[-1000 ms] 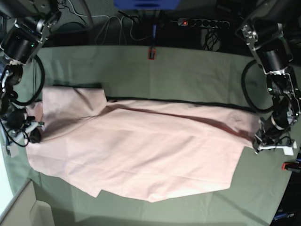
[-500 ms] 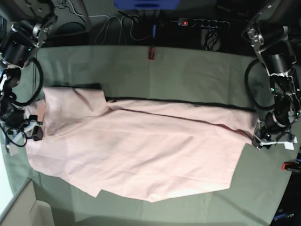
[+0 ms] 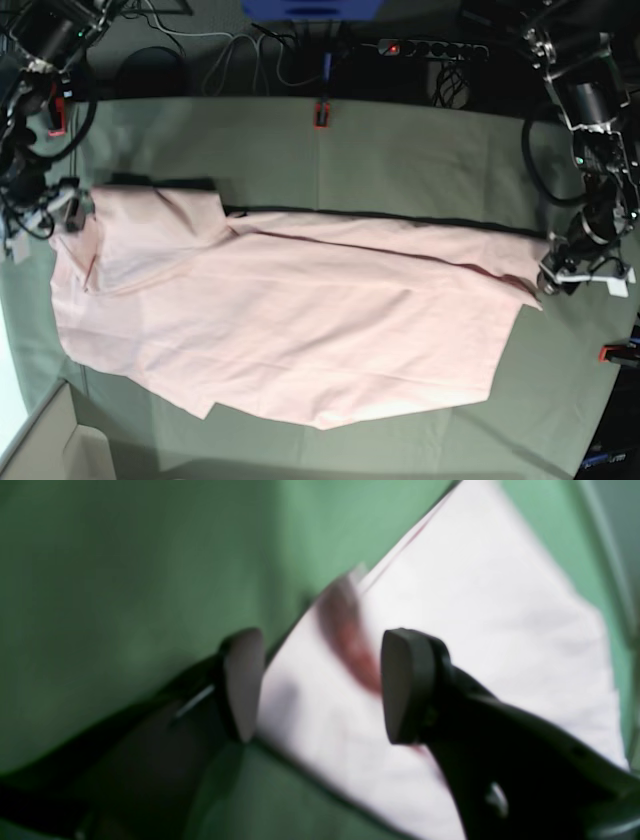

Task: Layout the t-shirt on the table in an organized manner, then fold the t-shirt properly
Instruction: 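Grasp the shirt edge with both grippers and fold it over the body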

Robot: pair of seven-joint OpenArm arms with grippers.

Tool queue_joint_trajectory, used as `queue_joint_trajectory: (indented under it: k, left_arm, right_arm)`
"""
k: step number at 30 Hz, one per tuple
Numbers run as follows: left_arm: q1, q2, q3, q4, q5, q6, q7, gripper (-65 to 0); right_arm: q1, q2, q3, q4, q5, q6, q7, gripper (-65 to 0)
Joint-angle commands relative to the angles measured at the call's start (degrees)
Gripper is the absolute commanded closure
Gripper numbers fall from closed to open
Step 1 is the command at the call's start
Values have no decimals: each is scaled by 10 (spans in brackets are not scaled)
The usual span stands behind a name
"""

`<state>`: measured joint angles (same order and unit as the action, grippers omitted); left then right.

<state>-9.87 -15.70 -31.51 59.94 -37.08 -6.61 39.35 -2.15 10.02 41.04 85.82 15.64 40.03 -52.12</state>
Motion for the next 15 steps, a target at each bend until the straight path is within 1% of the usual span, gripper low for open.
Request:
queue_joint_trajectory:
  k: [1,5,7,10,15]
  left_arm:
    - [-9,-11,-2,9,-9,-6,-12,-356]
    - [-5,-8,-2,9,-9,-6,-12,-355]
    - [-5,-8,-2,9,-9,-6,-12,-355]
    - [-4,-9,-2,9,-9,-6,-12,-354]
    - [-4,-11,-2,9,-9,-6,-12,-354]
  right_arm:
    - [0,3,3,11,10,0,13,-333]
    - [-11,-15,1,-8,9,0,33,-333]
    - [-10,-16,1,-38,9,0,46,-333]
    - [-5,-15,0,-75,9,0,50,-333]
    - [-8,-15,0,-82,10,0,50,-331]
